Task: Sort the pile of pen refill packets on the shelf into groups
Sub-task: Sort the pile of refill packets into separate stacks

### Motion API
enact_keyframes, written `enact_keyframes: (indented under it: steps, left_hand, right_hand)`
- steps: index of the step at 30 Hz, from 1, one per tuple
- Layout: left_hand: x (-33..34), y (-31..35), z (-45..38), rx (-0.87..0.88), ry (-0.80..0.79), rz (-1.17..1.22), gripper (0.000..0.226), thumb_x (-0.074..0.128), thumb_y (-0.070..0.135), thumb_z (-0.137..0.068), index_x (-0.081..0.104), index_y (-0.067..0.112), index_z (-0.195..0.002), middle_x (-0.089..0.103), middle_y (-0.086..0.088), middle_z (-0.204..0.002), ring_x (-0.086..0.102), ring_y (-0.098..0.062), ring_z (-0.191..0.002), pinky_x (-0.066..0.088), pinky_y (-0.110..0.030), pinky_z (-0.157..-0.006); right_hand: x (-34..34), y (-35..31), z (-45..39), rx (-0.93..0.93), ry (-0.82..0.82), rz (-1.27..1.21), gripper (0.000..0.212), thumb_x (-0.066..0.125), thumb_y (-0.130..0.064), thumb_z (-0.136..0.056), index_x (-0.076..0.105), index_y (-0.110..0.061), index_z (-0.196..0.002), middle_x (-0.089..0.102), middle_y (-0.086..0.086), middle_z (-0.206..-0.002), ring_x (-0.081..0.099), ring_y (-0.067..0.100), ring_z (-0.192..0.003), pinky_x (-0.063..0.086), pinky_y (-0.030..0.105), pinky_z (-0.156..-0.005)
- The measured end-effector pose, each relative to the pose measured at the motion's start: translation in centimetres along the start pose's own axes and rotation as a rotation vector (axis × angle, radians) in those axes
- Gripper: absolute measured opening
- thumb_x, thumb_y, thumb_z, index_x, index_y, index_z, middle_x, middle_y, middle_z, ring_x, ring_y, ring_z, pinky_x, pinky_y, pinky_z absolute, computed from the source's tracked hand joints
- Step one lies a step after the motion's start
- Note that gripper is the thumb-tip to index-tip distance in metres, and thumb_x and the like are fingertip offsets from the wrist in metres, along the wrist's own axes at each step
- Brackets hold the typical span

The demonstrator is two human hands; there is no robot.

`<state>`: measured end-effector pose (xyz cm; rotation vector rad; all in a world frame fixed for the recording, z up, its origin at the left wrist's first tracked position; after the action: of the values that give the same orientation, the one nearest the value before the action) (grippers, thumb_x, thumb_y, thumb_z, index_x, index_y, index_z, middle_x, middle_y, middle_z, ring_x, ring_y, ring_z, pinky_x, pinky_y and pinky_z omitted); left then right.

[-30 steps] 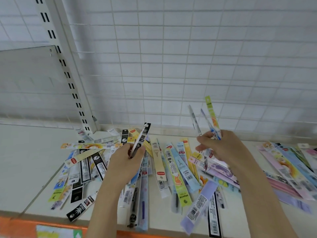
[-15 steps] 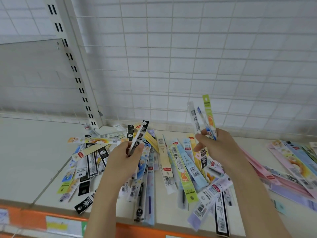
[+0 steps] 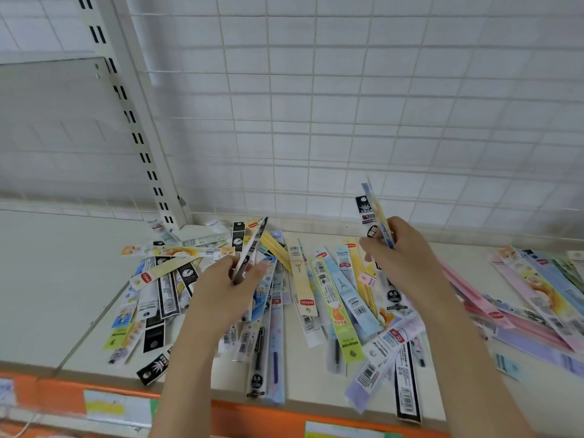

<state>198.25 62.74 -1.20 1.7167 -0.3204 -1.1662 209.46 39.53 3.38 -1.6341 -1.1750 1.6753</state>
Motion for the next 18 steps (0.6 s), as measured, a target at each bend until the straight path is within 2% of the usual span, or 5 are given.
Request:
enact_keyframes:
  steps: [4, 6, 11, 14, 18]
  left_hand:
    - [1.1, 0.2, -0.6, 0.012, -0.018, -0.048, 0.030, 0.058, 0.036, -0.090, 0.059, 0.007, -0.083, 0.048, 0.000, -0.061, 0.047, -0.016, -0.057, 0.036, -0.026, -0.054]
    - [2.1, 0.8, -1.0, 0.023, -0.044, -0.102, 0.032, 0.055, 0.032, -0.091, 0.053, 0.006, -0.073, 0.047, -0.004, -0.062, 0.046, -0.019, -0.059, 0.035, -0.028, -0.056]
    - [5.6, 2.7, -2.5, 0.013, -0.145, -0.295, 0.036, 0.050, 0.034, -0.093, 0.041, 0.016, -0.063, 0.040, -0.004, -0.060, 0.046, -0.021, -0.063, 0.028, -0.026, -0.051]
    - [7.2, 3.4, -3.9, 0.002, -0.145, -0.456, 0.040, 0.051, 0.045, -0.090, 0.053, 0.006, -0.082, 0.049, -0.010, -0.071, 0.059, -0.029, -0.085, 0.039, -0.028, -0.063]
    - [8.6, 3.4, -4.6, -0.045, -0.119, -0.587, 0.048, 0.058, 0.050, -0.086, 0.054, 0.006, -0.103, 0.059, -0.008, -0.096, 0.059, -0.027, -0.098, 0.043, -0.031, -0.070]
  right_hand:
    - [0.2, 1.2, 0.3, 0.047, -0.074, 0.053, 0.036, 0.051, -0.014, -0.089, 0.038, -0.018, -0.123, 0.069, 0.004, -0.087, 0.047, 0.009, -0.052, 0.034, 0.022, -0.047]
    - [0.2, 2.1, 0.5, 0.092, -0.118, 0.089, 0.044, 0.048, -0.012, -0.091, 0.035, -0.018, -0.132, 0.071, 0.000, -0.089, 0.057, 0.008, -0.060, 0.037, 0.021, -0.048]
    - [-1.1, 3.7, 1.0, 0.136, -0.150, 0.188, 0.010, 0.040, -0.014, -0.095, 0.049, -0.013, -0.092, 0.057, 0.004, -0.073, 0.054, 0.015, -0.059, 0.038, 0.023, -0.052]
    - [-2.7, 4.3, 1.1, 0.121, -0.070, 0.257, 0.028, 0.042, -0.029, -0.096, 0.040, -0.011, -0.075, 0.042, 0.005, -0.066, 0.049, 0.022, -0.062, 0.030, 0.030, -0.054]
    - [-4.3, 5.2, 1.9, 0.113, 0.006, 0.181, 0.035, 0.042, -0.040, -0.096, 0.040, -0.015, -0.072, 0.037, -0.002, -0.060, 0.044, 0.006, -0.048, 0.028, 0.027, -0.051]
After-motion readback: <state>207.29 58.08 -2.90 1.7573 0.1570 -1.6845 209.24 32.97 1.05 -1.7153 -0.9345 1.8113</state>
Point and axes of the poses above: each hand's wrist, its own z-axis away from the middle knuckle, its own x-axis out of the palm, y = z × x, the point moved 9 cm from there along -z, towards the middle knuckle
